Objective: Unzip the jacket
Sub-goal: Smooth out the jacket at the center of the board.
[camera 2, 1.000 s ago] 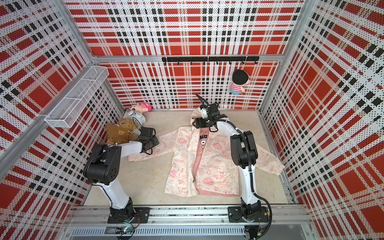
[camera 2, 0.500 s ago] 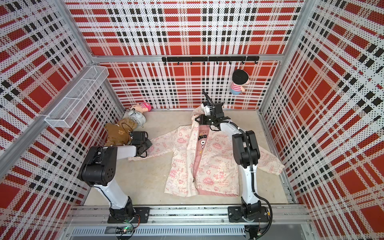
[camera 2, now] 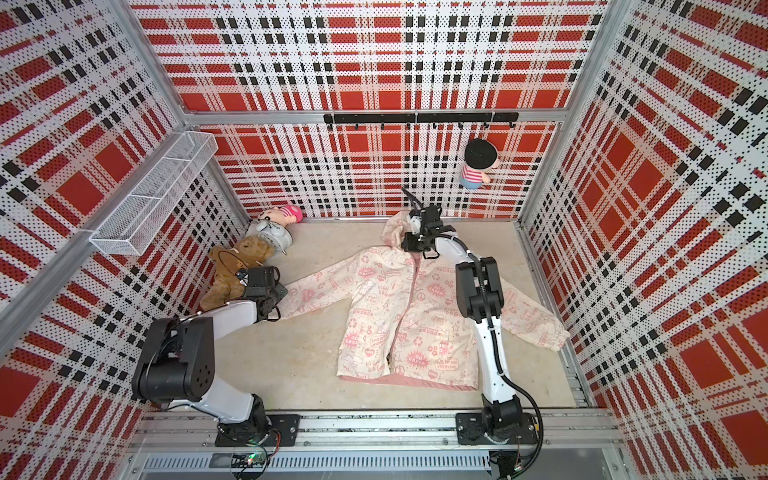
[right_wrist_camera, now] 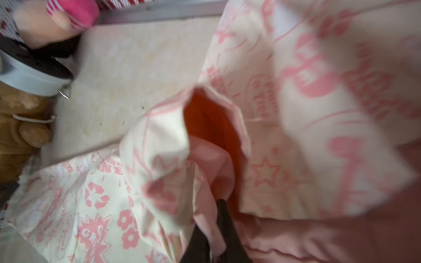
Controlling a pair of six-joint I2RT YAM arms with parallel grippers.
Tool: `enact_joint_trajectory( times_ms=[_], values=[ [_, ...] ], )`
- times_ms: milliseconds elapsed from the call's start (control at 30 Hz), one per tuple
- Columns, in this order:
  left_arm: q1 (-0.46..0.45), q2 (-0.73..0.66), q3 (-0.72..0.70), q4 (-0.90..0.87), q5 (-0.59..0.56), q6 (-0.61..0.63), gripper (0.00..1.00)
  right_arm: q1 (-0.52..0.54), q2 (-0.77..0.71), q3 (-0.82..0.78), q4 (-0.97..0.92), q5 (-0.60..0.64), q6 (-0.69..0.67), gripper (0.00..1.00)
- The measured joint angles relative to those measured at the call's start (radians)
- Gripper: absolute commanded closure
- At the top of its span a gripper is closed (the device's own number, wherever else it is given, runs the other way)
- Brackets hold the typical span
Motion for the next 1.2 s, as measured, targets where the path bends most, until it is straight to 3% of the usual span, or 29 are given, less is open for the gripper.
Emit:
enact_joint_trajectory(
  times_ms=[133,300,433,533,667,733,800,867,967,1033,1100,1200],
  values=[
    [-0.043,-0.116,0.018,-0.028,-0.077,0.042,0.46,0.063,0.010,-0.010,-0.048,0.095,-0.023,0.48],
    [-0.121,-0.167,0.099,-0.066,-0.135,0.098,0.39,0.065,-0.014,-0.042,-0.068,0.326,-0.020,0.44],
    [-0.180,-0.188,0.123,-0.072,-0.154,0.118,0.39,0.056,-0.077,-0.100,-0.090,0.512,-0.023,0.65],
    [-0.220,-0.193,0.122,-0.085,-0.153,0.118,0.38,0.042,-0.133,-0.143,-0.080,0.576,-0.033,0.82],
    [-0.298,-0.193,0.100,-0.098,-0.153,0.104,0.37,0.013,-0.227,-0.270,0.027,0.472,-0.013,0.99],
    [-0.339,-0.193,0.082,-0.104,-0.151,0.093,0.36,-0.010,-0.264,-0.330,0.086,0.384,0.020,0.99],
    [-0.375,-0.193,0.063,-0.108,-0.143,0.076,0.36,-0.040,-0.282,-0.364,0.127,0.333,0.075,0.88],
    [-0.393,-0.192,0.046,-0.111,-0.138,0.064,0.35,-0.064,-0.282,-0.369,0.139,0.330,0.103,0.84],
    [-0.406,-0.191,0.029,-0.118,-0.126,0.050,0.32,-0.083,-0.280,-0.348,0.100,0.388,0.109,0.57],
    [-0.414,-0.191,0.027,-0.118,-0.121,0.043,0.28,-0.084,-0.277,-0.317,0.061,0.445,0.095,0.44],
    [-0.422,-0.191,0.027,-0.117,-0.118,0.042,0.09,-0.074,-0.278,-0.301,0.039,0.503,0.081,0.41],
    [-0.438,-0.192,0.027,-0.116,-0.100,0.043,0.05,-0.043,-0.303,-0.336,0.025,0.572,0.054,0.36]
  ],
)
